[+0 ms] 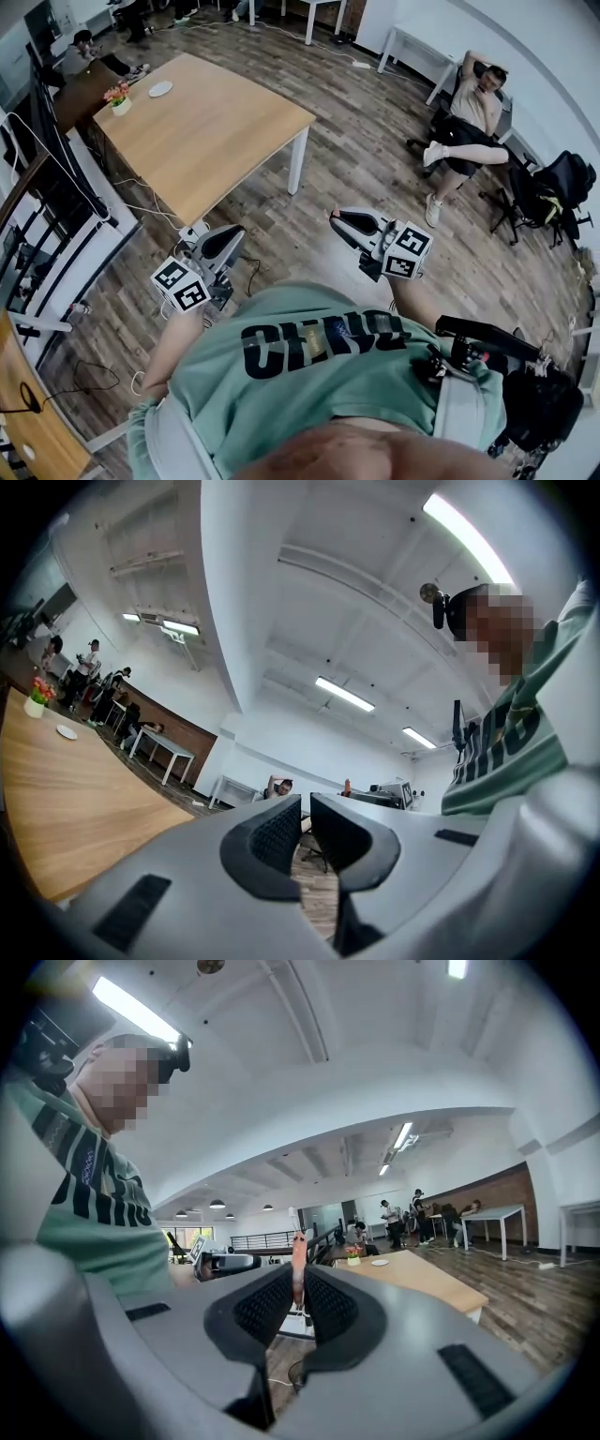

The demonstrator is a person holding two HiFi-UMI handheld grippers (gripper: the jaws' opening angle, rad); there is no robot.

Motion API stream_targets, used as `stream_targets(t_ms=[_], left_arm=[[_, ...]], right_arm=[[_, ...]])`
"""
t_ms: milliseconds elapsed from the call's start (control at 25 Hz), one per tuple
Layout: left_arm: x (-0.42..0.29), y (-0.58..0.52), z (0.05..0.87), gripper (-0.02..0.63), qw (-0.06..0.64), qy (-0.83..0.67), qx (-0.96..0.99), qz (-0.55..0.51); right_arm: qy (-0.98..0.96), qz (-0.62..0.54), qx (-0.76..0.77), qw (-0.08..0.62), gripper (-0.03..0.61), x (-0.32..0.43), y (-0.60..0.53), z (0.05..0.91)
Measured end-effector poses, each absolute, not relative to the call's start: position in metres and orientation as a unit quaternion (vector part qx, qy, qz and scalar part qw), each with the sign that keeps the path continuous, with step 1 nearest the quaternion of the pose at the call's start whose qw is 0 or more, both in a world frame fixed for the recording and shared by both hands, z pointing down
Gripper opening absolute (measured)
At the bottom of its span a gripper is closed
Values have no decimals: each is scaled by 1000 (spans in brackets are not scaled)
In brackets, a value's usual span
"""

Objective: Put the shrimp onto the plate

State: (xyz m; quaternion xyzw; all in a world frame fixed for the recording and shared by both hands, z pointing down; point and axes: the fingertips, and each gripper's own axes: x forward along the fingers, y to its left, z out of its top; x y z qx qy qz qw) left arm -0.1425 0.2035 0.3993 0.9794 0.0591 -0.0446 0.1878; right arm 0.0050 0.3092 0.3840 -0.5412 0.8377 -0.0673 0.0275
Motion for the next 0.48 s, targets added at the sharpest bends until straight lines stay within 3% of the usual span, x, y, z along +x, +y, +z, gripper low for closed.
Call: stream_targets(t_ms=[200,480], left_arm=[[-159,121,379,35,161,64,983,-62],[-188,24,383,35,177,47,981,-64]], right_arm=[[831,-60,-551,40,41,-3,232,362],[835,-73,-544,28,41,-27,136,359]])
